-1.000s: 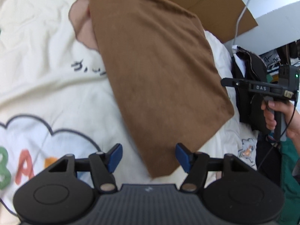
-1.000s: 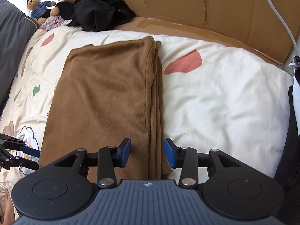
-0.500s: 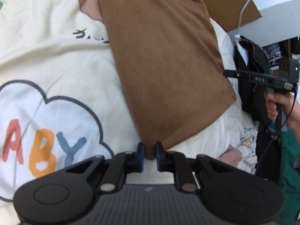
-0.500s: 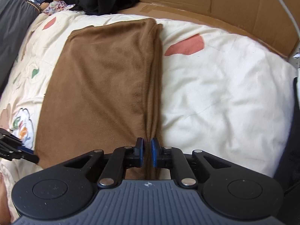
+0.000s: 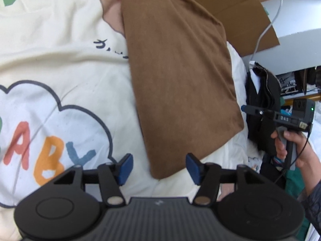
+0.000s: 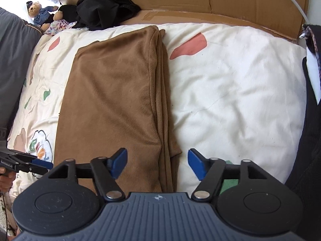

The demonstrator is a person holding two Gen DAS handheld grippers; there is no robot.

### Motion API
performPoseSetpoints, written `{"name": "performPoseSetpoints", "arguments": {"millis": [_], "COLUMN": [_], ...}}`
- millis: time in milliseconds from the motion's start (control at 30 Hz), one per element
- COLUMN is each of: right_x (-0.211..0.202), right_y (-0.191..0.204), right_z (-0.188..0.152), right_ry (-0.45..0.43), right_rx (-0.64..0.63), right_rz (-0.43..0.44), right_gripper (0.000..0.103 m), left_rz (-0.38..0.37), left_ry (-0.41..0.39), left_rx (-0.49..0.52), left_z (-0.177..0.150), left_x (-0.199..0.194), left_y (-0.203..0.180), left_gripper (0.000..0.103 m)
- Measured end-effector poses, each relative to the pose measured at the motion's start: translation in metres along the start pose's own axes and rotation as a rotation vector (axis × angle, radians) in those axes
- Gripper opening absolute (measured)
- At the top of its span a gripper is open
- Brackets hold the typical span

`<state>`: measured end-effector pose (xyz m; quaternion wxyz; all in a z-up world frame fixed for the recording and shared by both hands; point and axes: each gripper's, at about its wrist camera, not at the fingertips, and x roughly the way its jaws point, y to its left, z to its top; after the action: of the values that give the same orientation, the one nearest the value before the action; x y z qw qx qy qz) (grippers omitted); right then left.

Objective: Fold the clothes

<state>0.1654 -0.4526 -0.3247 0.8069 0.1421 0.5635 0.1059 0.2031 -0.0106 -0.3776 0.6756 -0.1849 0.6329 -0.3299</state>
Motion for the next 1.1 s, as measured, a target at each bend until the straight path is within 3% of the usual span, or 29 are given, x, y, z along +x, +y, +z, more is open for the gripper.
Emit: {"name": "performPoseSetpoints", "arguments": {"millis": [100, 567, 1100], "right_x": [0.005, 0.023, 0.041], "right_y": [-0.005, -0.047, -0.049], "right_z": [-0.004, -0.029, -0.02], "right_ry": [0.003, -0.02, -0.077], "right_rx": [0.038, 0.284, 0.337], "right_rz": [0.024, 0.206, 0.309], "right_gripper": [0.079, 0.081, 0.081], "left_rz": [-0.005, -0.188, -0.298], "left_ry": [-0.015, -0.019, -0.078], "left_rx": [0.022, -0.056, -0.093], "left_z": [-0.002, 0.007, 0.003], "left_x": [0.006, 0.024, 0.034], "left_y": [-0.003, 0.01, 0.018], "left_gripper": [0.063, 0.064, 0.064]}}
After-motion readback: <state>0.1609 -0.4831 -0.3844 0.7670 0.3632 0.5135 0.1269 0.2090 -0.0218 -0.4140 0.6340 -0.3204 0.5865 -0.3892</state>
